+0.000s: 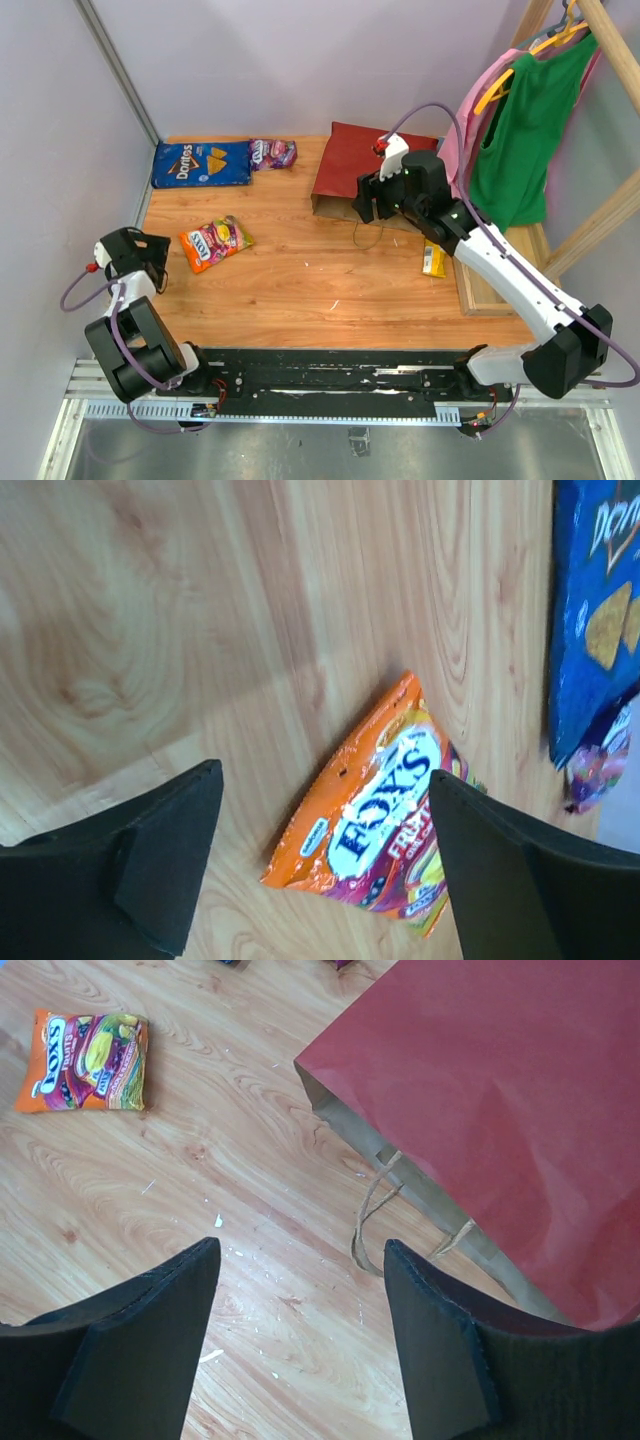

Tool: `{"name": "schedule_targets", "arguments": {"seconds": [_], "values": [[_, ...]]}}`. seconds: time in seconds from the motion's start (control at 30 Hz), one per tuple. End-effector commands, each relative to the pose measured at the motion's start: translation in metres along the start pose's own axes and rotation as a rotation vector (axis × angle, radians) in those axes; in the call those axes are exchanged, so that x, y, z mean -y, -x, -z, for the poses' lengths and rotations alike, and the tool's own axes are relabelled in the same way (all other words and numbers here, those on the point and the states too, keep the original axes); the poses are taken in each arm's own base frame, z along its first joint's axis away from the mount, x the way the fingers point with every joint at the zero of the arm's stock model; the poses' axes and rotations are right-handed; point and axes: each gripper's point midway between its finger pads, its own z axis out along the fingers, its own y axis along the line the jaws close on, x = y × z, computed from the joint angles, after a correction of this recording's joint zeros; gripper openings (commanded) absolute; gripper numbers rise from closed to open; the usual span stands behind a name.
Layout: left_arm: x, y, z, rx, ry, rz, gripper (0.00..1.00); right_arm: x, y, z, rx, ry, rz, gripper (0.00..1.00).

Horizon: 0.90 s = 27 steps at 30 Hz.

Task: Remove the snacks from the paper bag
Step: Move the paper bag to the center of the board.

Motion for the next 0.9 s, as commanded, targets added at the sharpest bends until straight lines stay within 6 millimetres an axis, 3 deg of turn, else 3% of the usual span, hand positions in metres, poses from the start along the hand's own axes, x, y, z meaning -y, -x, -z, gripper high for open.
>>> {"name": "schedule_targets", "arguments": {"seconds": [0.0, 0.17, 0.27, 0.57, 0.73, 0.87], "values": [[0.035, -0.029, 0.014, -0.116, -0.143, -0.216, 0.90, -0.014, 0.003, -0.005, 0.012, 0.045, 0.009, 0.68], [0.097, -0.090, 0.040, -0.220, -0.326, -0.565, 0.95, -0.017, 0.002, -0.007, 0.009, 0.054, 0.009, 0.68], [0.114, -0.114, 0.043, -0.267, -0.375, -0.673, 0.99, -0.019, 0.003, -0.006, 0.010, 0.059, 0.017, 0.69], [0.105, -0.168, 0.016, -0.262, -0.143, -1.066, 0.99, -0.017, -0.001, -0.007, 0.004, 0.051, 0.028, 0.72], [0.096, -0.167, 0.001, -0.158, 0.015, -1.159, 0.95, -0.014, -0.002, -0.006, -0.002, 0.036, 0.039, 0.72], [0.087, -0.163, -0.012, -0.129, 0.076, -1.180, 0.85, -0.011, -0.004, -0.005, -0.004, 0.021, 0.047, 0.72]]}}
